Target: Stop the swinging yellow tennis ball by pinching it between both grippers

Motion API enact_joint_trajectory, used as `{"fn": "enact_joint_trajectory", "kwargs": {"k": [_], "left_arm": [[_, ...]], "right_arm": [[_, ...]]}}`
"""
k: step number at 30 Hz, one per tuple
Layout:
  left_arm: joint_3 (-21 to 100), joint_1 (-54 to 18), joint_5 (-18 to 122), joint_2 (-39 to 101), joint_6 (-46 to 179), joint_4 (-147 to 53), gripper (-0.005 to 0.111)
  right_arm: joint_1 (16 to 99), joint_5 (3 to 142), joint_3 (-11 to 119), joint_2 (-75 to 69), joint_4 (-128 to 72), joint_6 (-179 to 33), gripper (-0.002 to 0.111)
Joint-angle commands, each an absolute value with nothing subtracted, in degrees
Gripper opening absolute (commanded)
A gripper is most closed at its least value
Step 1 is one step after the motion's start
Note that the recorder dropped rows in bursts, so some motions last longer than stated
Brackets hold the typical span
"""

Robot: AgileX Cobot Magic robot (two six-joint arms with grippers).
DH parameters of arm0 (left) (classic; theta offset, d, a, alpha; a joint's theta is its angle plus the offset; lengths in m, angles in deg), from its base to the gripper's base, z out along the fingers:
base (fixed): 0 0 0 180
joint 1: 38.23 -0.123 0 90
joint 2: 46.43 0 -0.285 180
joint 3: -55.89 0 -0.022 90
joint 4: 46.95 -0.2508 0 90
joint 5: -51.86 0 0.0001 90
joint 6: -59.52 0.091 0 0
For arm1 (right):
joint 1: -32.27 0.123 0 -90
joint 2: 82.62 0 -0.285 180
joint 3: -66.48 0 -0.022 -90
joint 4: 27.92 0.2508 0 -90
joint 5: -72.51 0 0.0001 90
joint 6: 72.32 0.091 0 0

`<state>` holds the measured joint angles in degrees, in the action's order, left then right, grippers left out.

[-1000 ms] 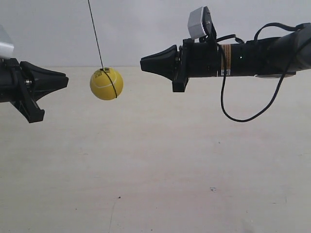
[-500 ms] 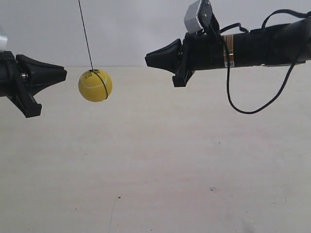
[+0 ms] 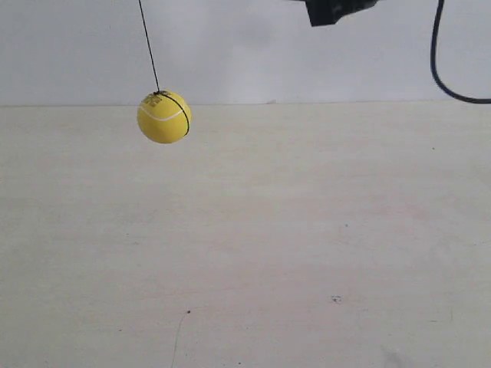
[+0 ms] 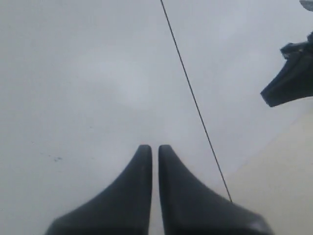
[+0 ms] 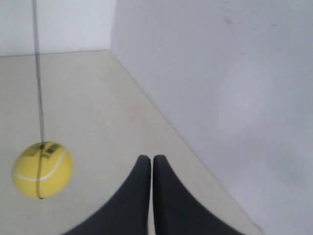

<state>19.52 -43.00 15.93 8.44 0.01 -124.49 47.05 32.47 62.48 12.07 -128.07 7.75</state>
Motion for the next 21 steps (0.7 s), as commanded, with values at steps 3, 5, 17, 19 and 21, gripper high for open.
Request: {"fn": "enact_joint_trajectory", "kwargs": {"k": [3, 5, 17, 19, 21], "left_arm": [[19.3, -43.2, 33.9, -14.8, -4.8, -127.3, 0.005], [19.3, -43.2, 37.6, -19.7, -4.8, -127.3, 0.005], [15.2, -43.2, 51.9, -38.6, -8.6, -127.3, 0.005], [14.6, -43.3, 52.9, -38.6, -12.0, -126.7, 0.005], [13.4, -43.3, 52.9, -38.6, -13.0, -126.5, 0.005]], "right_arm": [[46.5, 55.9, 55.5, -3.7, -127.9, 10.2, 0.0], [46.5, 58.6, 54.1, -8.1, -127.9, 10.2, 0.0], [46.5, 66.8, 43.7, -37.4, -127.9, 11.7, 0.0], [46.5, 68.6, 41.4, -42.4, -127.9, 11.7, 0.0], [46.5, 69.9, 38.8, -46.6, -127.9, 11.4, 0.0]]}}
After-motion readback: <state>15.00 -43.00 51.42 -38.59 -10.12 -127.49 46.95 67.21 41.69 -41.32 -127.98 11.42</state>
